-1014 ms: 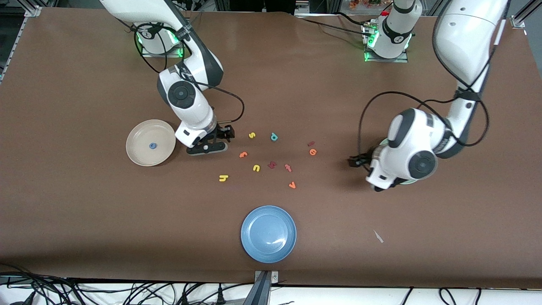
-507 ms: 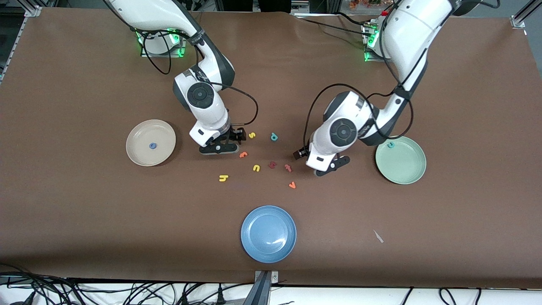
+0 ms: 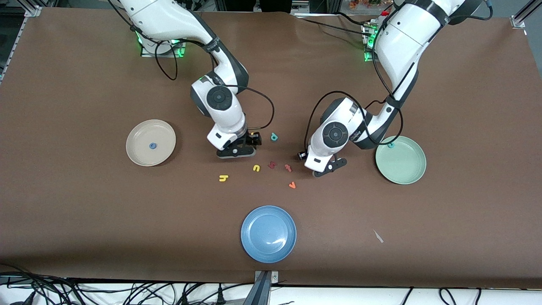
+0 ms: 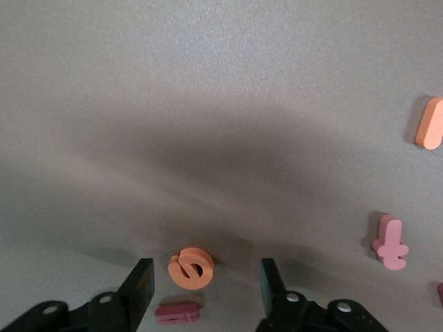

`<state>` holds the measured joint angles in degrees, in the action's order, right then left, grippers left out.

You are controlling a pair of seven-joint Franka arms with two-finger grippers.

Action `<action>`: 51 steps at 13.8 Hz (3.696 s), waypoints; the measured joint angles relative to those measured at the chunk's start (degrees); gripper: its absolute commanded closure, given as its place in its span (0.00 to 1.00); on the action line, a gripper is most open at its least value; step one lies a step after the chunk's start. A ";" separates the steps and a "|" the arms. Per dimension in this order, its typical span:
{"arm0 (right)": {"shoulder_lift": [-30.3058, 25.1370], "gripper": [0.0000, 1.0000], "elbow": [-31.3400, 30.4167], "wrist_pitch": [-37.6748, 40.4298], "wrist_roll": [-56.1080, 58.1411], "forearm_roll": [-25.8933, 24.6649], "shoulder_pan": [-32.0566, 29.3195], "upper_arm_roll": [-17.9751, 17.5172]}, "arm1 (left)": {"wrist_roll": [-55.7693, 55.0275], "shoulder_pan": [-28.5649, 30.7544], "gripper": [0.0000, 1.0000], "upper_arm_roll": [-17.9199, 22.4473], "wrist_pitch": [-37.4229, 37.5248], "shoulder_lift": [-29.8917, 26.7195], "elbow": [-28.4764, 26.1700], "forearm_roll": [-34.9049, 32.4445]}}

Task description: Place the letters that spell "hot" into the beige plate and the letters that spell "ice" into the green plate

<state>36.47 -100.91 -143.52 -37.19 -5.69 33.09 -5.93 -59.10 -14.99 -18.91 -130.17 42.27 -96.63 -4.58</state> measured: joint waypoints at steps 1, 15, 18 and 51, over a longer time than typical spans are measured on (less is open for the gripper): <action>0.98 0.14 0.69 -0.11 -0.27 -1.60 0.04 0.07 | 0.00 -0.03 0.40 -0.01 -0.15 0.00 -0.14 0.00; 4.65 0.62 1.00 -3.37 -0.39 -4.78 0.04 0.47 | -0.02 0.06 0.70 0.12 -1.79 0.41 -0.92 -0.01; 4.51 0.81 1.01 -3.24 -0.39 -5.19 0.04 0.65 | -0.02 0.07 0.83 0.05 -2.01 0.35 -0.87 -0.01; -29.92 0.88 -28.74 12.28 44.90 -5.46 -20.00 9.45 | 35.45 30.82 0.00 -4.29 22.34 -8.46 1.84 -0.67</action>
<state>6.55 -129.65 -131.24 7.71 -11.15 13.09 3.52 -23.66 15.83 -23.21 -107.84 33.80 -94.79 -5.25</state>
